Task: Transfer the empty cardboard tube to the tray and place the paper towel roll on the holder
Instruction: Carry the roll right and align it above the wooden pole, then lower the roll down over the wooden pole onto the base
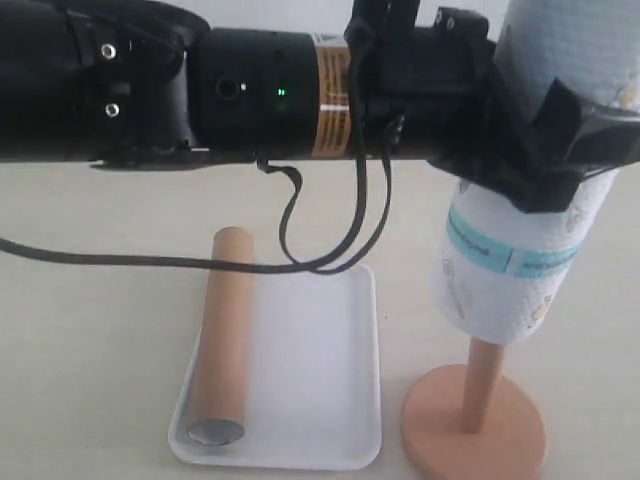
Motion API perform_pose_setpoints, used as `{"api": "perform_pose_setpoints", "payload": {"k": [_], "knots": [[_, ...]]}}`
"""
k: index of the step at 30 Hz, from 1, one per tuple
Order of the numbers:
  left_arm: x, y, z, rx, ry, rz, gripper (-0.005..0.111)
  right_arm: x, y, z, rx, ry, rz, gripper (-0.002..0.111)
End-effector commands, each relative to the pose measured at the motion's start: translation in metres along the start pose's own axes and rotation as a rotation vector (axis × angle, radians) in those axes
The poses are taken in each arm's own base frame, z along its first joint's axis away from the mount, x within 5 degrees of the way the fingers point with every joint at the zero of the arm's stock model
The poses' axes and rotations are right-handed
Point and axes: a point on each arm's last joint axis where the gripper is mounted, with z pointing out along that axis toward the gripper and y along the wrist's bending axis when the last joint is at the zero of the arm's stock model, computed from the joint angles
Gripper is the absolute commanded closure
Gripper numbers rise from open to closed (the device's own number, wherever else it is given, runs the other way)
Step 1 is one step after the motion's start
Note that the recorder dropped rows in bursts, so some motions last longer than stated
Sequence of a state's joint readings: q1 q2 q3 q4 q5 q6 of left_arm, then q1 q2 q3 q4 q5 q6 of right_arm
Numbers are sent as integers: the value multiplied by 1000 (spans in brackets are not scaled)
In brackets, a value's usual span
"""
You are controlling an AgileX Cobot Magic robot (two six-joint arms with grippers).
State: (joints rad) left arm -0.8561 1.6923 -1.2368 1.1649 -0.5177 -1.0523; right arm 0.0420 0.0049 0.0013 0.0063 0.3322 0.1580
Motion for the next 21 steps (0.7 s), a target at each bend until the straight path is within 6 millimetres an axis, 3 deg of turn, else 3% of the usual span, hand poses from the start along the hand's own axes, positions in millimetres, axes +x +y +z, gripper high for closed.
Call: {"api": "perform_pose_setpoints", "payload": {"k": [1,5,10,14,21], "knots": [[16,-2,-1,-8,-15,-2,103,-1,0,0,4,-9,-7,108],[43,-3,5,20,-123,-31,103,-1,0,0,4,-9,-7,108],[91,2,22,35,-55,-51,103,-1,0,0,4,-9,-7,108],[118,4,29,37,-72,-45,103,-1,0,0,4,-9,-7,108],[139,11,30,-50,-145,-14,103,-1,0,0,4,-9,-7,108]]}}
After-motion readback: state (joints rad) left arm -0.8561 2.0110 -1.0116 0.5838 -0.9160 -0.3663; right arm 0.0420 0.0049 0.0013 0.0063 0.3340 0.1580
